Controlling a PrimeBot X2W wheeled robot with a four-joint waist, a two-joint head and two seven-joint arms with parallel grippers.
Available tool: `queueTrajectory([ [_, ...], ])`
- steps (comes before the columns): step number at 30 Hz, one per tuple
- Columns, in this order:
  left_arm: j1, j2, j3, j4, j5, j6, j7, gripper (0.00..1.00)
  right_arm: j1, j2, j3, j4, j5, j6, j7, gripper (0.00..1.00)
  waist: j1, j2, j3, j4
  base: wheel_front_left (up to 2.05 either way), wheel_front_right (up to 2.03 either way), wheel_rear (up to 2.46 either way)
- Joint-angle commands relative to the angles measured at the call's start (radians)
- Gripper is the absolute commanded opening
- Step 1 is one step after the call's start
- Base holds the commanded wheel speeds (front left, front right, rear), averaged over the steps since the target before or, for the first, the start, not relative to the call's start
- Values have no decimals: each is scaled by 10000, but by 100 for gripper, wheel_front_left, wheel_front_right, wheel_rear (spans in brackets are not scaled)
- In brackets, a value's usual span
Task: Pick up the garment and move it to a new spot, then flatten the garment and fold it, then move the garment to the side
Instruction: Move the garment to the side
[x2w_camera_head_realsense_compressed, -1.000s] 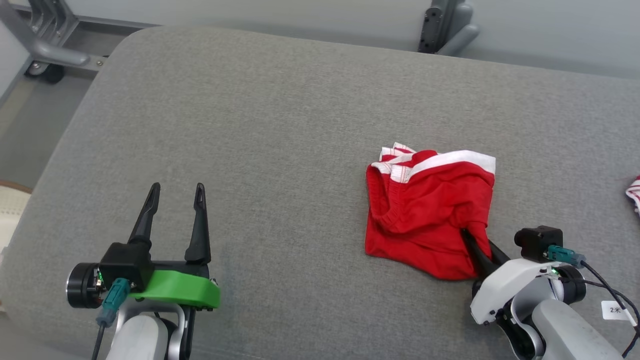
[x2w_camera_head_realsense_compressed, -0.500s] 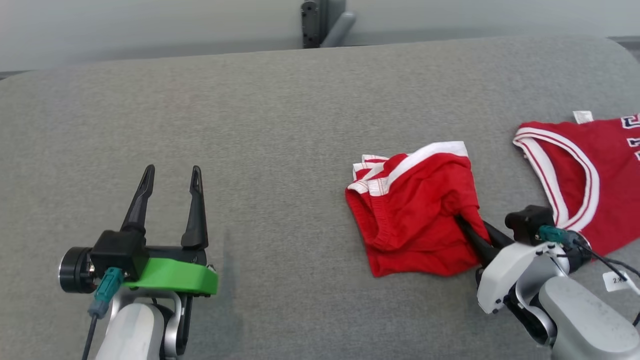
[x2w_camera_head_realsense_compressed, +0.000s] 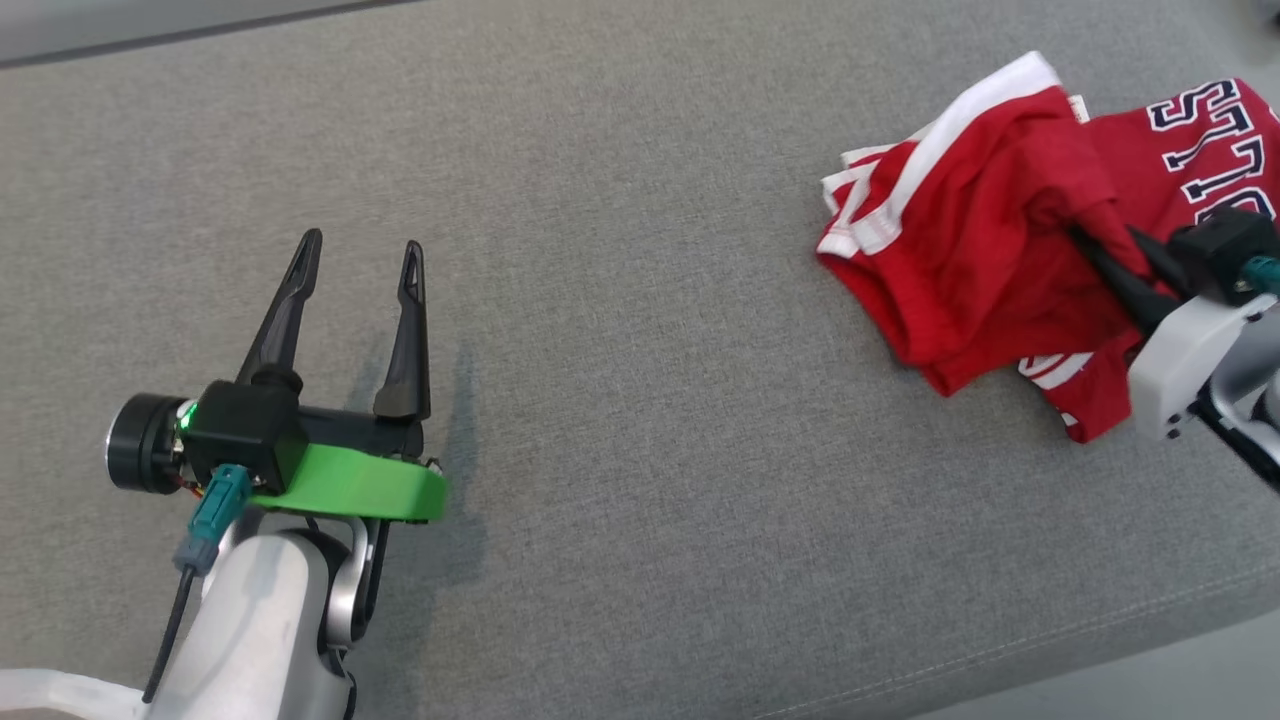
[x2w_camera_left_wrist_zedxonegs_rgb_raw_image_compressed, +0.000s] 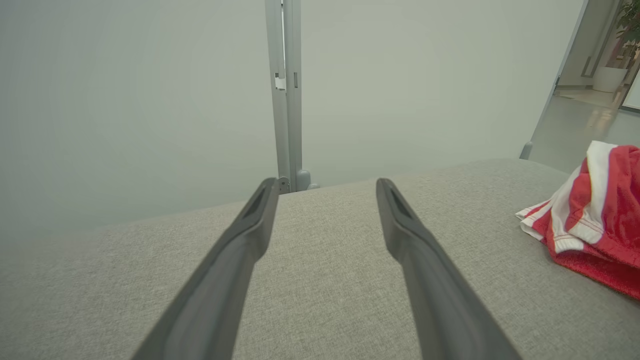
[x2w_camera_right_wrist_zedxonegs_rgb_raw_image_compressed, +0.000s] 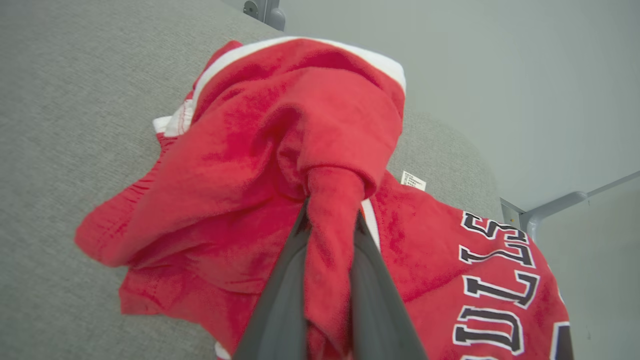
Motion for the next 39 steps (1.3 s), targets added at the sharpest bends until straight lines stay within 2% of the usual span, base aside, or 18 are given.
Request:
queueTrajectory([
  [1, -269, 170, 3, -50, 107, -51, 60, 100, -287, -123, 52, 35, 160, -18, -62, 0, -1, -1, 876, -642, 0, 0, 0],
  [6, -642, 271, -144, -168, 265, -135, 215, 100, -744, -670, 243, 845, 713, -18, -406, 0, -1, -1, 1389, -681, 0, 0, 0],
  [11, -876, 360, -273, -223, 325, -179, 322, 100, -722, -405, 177, 2098, 1567, -18, -751, 0, -1, -1, 1684, -519, 0, 0, 0],
  [12, -895, 376, -279, -218, 333, -166, 324, 100, -684, -324, 196, 2327, 1707, -18, -778, 20, -1, -1, 1707, -502, 0, 0, 0],
  [13, -897, 387, -269, -214, 325, -141, 319, 100, -677, -267, 220, 2530, 1786, -18, -849, 55, -1, -1, 1713, -493, 0, 0, 0],
  [14, -886, 396, -265, -210, 314, -117, 317, 100, -663, -195, 224, 2710, 1915, -18, -897, 100, -1, -1, 1706, -485, 0, 0, 0],
  [22, -553, 365, -255, 11, 142, -20, 240, 100, -259, 190, -137, 3560, 2401, -18, -1152, 100, -1, -1, 1260, -529, 0, 0, 0],
  [26, -212, 323, -180, 175, 15, 76, 117, 100, 347, 279, -1065, 3039, 2236, -18, -1154, 100, -1, -1, 679, -581, 0, 0, 0],
  [32, 424, 308, 98, 328, -321, 302, -54, 100, 2043, 830, -4015, 1142, 1058, -17, -1153, 100, -1, -1, -174, -551, 0, 0, 0],
  [36, 831, 267, 317, 348, -532, 515, -121, 100, 3450, 2018, -6225, -310, -205, -17, -1153, 100, -1, -1, -659, -366, 0, 0, 0],
  [39, 1038, 345, 479, 284, -581, 647, -110, 100, 4133, 2996, -7210, -1443, -1079, -18, -1155, 100, -1, -1, -885, -143, 0, 0, 0],
])
